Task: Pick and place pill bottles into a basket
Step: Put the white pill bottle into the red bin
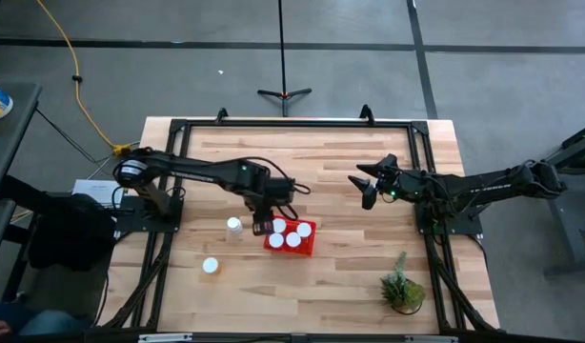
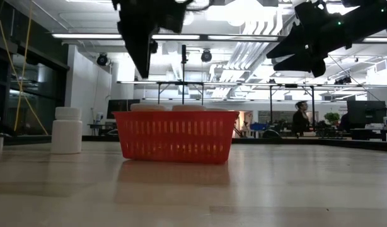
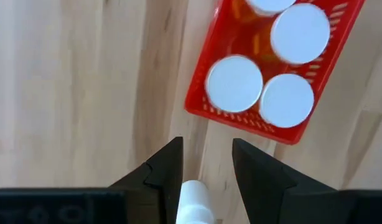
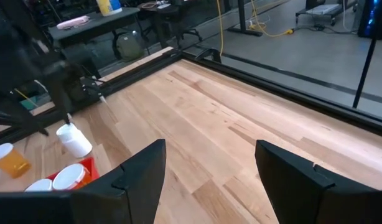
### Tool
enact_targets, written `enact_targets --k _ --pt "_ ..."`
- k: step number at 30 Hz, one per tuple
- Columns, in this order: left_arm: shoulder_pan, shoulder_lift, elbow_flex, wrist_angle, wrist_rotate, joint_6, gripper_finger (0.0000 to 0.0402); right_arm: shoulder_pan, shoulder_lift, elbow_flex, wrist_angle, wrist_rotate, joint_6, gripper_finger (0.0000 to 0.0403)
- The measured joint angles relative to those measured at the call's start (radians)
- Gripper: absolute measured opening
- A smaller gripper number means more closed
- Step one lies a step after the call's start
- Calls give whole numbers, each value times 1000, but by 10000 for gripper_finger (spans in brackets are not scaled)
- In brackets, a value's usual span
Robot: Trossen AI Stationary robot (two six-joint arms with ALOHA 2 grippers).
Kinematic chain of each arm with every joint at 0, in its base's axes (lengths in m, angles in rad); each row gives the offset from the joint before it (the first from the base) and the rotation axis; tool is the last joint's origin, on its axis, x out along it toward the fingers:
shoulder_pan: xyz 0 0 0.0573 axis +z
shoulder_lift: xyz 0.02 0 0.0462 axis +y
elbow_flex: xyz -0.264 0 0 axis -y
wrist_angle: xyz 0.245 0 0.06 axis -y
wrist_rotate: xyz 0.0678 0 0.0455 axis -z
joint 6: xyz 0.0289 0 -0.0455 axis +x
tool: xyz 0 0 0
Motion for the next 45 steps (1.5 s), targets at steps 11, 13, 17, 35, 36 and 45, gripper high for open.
enact_targets --k 11,13,17,35,36,45 --pt "0 -214 -83 -39 31 -32 221 0 0 -1 -3 -14 6 239" --pt "0 -246 -127 -56 51 -31 244 0 0 -1 -4 -14 5 239" --pt "0 -289 -216 -86 69 -54 303 0 0 -1 -5 -14 5 239" --pt "0 -287 -479 42 84 -188 373 0 0 -1 -10 -4 4 238" --pt "0 -287 -479 55 77 -188 372 0 0 -1 -12 -4 3 238" --pt "-3 -287 -539 143 95 -165 372 0 0 -1 -18 -4 3 239"
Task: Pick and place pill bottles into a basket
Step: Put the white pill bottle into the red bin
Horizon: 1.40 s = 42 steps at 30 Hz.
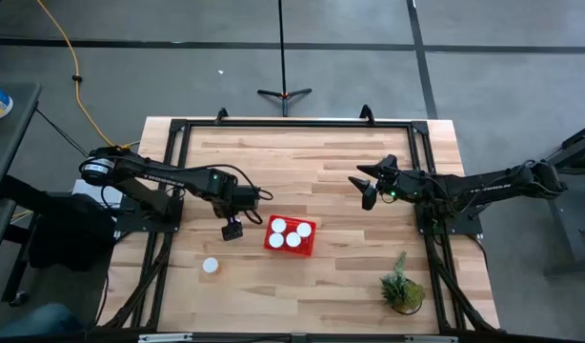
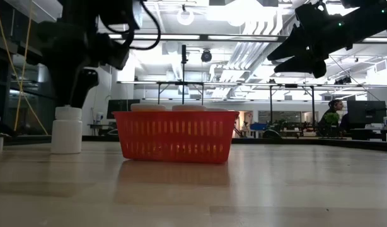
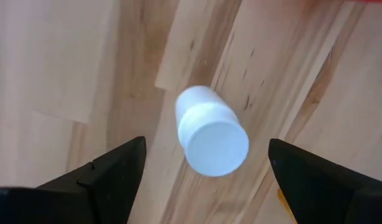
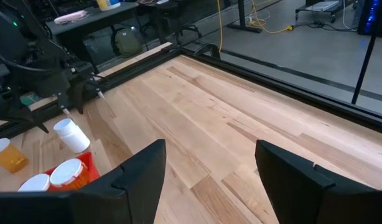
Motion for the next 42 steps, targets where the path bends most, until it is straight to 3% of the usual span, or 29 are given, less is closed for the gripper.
enact_targets --k 14,37,42 --pt "-18 3 -76 130 -45 -14 372 0 0 0 -7 35 0 239" --pt "-18 3 -76 134 -73 -15 372 0 0 0 -6 34 -1 239" --pt "-18 3 -76 134 -74 -15 357 0 0 0 -6 34 -1 239"
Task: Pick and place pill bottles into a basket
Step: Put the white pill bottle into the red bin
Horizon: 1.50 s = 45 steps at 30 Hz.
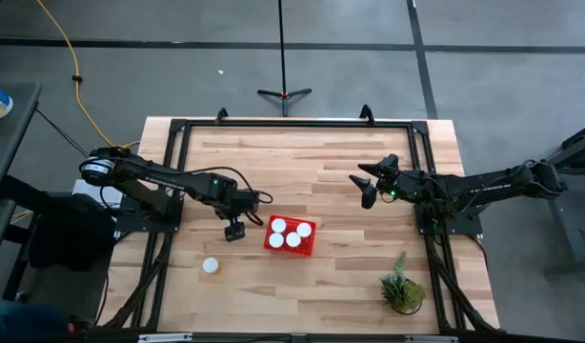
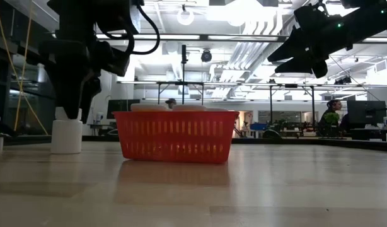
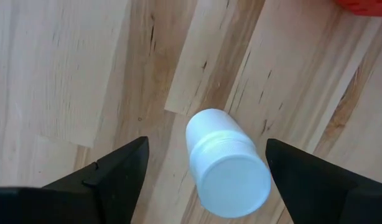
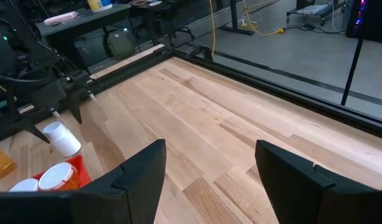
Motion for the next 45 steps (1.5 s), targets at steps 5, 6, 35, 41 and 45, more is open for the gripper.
enact_targets --k 5,6,35,41,45 --pt "0 0 0 3 0 0 321 0 0 0 0 0 0 238" --pt "0 0 0 3 2 0 313 0 0 0 0 -1 0 238" --pt "0 -2 0 -24 73 75 213 0 0 0 -7 -1 0 239" --pt "0 -2 1 -24 73 99 199 0 0 0 -7 -1 0 239" --pt "0 -1 13 -39 73 127 203 0 0 0 -7 -1 0 238"
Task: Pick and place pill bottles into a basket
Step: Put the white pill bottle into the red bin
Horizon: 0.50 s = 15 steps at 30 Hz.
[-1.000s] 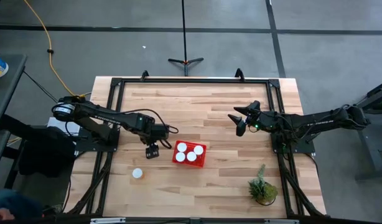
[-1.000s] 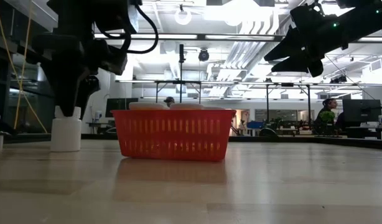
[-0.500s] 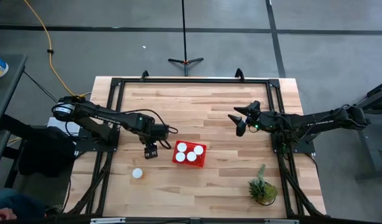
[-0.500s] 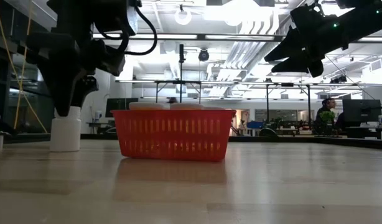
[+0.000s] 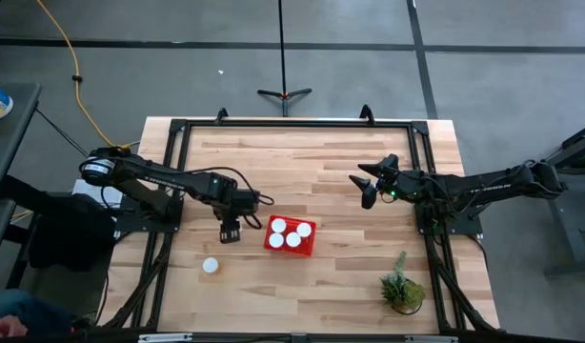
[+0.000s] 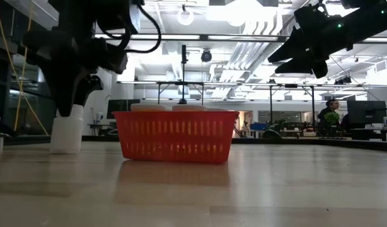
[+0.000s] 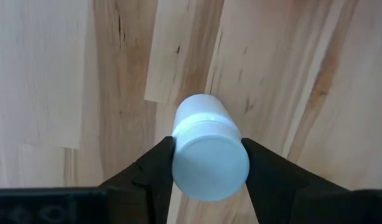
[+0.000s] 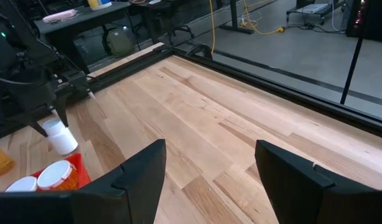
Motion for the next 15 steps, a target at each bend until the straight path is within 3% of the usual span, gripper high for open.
enact_targets --k 15 --pt "-1 0 303 -14 -24 8 197 0 0 0 0 0 0 238"
